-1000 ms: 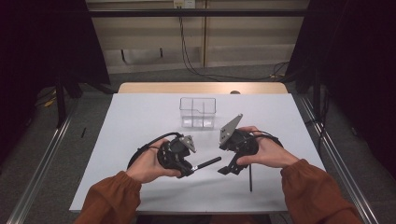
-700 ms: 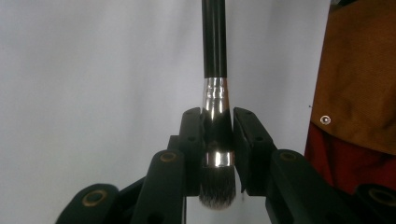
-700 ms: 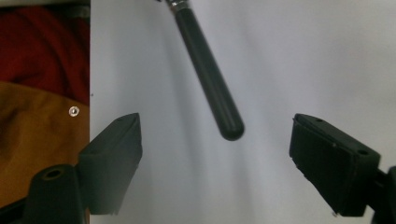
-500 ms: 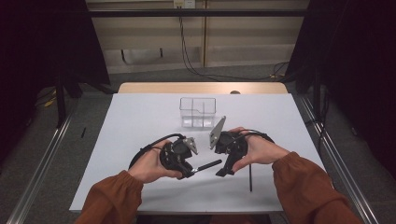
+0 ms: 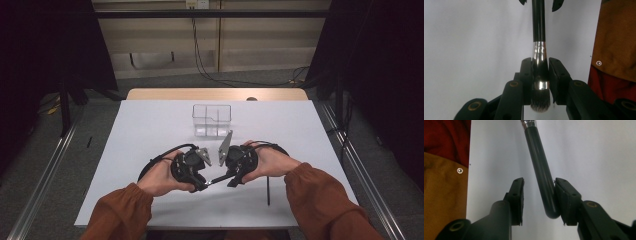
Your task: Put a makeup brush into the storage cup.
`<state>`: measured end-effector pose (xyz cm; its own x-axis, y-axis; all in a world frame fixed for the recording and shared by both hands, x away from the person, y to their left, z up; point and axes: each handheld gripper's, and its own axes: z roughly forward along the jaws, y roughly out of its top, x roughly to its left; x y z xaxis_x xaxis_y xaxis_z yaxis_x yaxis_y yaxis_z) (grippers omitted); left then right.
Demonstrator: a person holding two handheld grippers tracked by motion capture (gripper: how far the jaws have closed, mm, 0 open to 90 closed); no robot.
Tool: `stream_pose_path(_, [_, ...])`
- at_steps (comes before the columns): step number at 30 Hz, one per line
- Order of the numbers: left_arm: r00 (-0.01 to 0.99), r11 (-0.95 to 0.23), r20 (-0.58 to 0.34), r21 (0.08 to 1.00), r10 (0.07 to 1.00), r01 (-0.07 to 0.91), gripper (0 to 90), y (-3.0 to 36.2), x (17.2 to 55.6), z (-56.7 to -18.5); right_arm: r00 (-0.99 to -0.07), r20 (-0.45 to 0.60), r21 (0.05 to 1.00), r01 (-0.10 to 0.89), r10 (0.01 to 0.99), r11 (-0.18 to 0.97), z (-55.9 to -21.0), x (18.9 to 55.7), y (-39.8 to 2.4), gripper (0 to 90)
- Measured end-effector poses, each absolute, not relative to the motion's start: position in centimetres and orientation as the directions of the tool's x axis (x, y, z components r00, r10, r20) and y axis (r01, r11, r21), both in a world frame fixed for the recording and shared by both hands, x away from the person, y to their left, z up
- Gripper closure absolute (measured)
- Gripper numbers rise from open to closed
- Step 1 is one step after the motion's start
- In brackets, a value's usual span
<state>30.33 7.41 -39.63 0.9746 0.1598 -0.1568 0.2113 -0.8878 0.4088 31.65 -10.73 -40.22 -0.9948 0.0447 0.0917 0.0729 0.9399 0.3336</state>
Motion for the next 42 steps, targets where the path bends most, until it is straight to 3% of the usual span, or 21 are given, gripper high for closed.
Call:
stream_pose_path(10, [0.975, -0.892, -0.16, 0.402, 0.153, 0.206, 74.2, 7.5, 30.2, -39.9, -0.994, 0.104, 0.341, 0.077, 0.044, 0.937, -40.3, 31.8, -10.5, 74.7])
stream_pose_path(39, [0.97, -0.853, -0.172, 0.466, 0.172, 0.234, 72.0, 8.4, 31.0, -39.6, -0.991, 0.136, 0.355, 0.063, 0.015, 0.933, -40.5, 31.5, -11.0, 80.0])
stream_pose_path(42, [0.967, -0.84, -0.171, 0.483, 0.187, 0.248, 64.7, 8.4, 31.0, -39.7, -0.99, 0.137, 0.367, 0.074, 0.025, 0.927, -40.4, 31.6, -11.2, 80.0])
